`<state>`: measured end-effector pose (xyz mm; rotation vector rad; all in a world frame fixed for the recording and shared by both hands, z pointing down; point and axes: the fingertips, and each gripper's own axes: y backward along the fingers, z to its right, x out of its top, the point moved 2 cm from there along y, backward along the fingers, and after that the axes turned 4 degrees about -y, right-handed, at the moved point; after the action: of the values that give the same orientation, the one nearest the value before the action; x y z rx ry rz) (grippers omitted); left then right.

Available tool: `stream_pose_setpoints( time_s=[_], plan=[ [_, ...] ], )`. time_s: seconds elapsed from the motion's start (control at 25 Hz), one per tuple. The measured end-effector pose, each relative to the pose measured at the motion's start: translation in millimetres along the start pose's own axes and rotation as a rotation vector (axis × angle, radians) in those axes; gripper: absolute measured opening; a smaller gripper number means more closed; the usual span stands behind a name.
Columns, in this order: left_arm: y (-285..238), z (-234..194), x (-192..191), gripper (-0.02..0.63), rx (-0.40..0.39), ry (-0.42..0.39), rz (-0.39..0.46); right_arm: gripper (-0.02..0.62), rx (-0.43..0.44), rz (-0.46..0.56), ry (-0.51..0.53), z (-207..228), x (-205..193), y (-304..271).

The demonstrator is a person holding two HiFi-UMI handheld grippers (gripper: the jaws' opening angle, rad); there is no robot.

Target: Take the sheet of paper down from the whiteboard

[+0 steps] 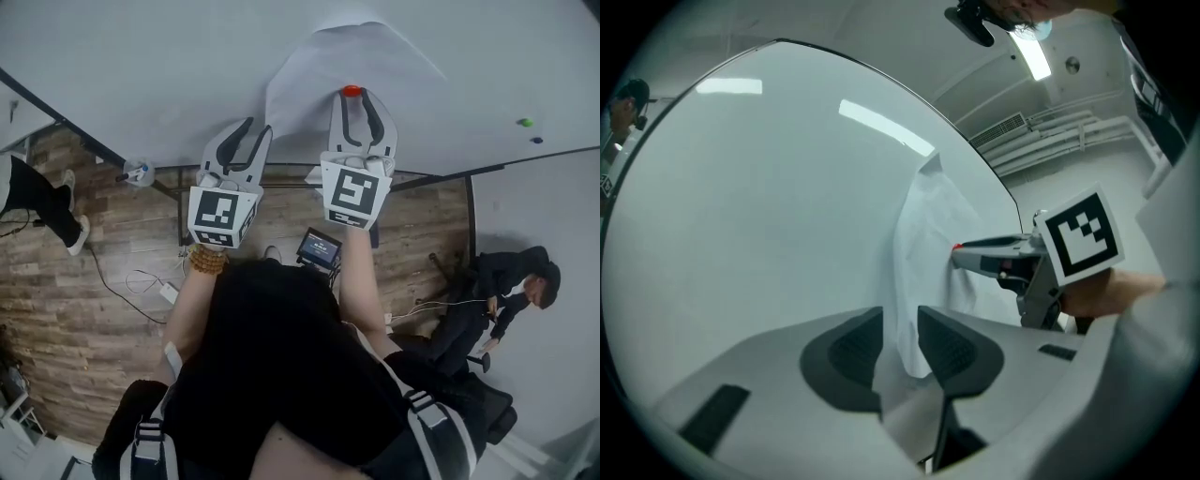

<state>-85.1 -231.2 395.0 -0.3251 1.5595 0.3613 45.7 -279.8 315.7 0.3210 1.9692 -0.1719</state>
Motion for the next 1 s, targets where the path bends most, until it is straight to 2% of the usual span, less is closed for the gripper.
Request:
stream_pose_setpoints(
  time_s=[0.28, 0.56, 0.88, 1.0],
  plan=[
    [-7.4, 6.3, -3.3, 0.118, -0.061, 0.036, -0.007, 0.121, -0.002, 0.000, -0.002, -0.7, 1.3, -0.6],
    [-21.2, 9.2, 0.0, 0.118, -0.079, 0.022, -0.021, 0.121, 0.000, -0.001, -0.005, -0.3, 1.1, 0.5],
    [-37.4, 11.5, -6.3, 0.113, -0.077, 0.014, -0.055, 0.121, 0.002, 0.000, -0.006, -2.9, 0.1, -1.0],
    [-37.4, 10.4, -2.6, 0.083, -0.053, 0.006, -0.044, 0.121, 0.002, 0.004, -0.006, -2.1, 1.7, 0.9]
  ],
)
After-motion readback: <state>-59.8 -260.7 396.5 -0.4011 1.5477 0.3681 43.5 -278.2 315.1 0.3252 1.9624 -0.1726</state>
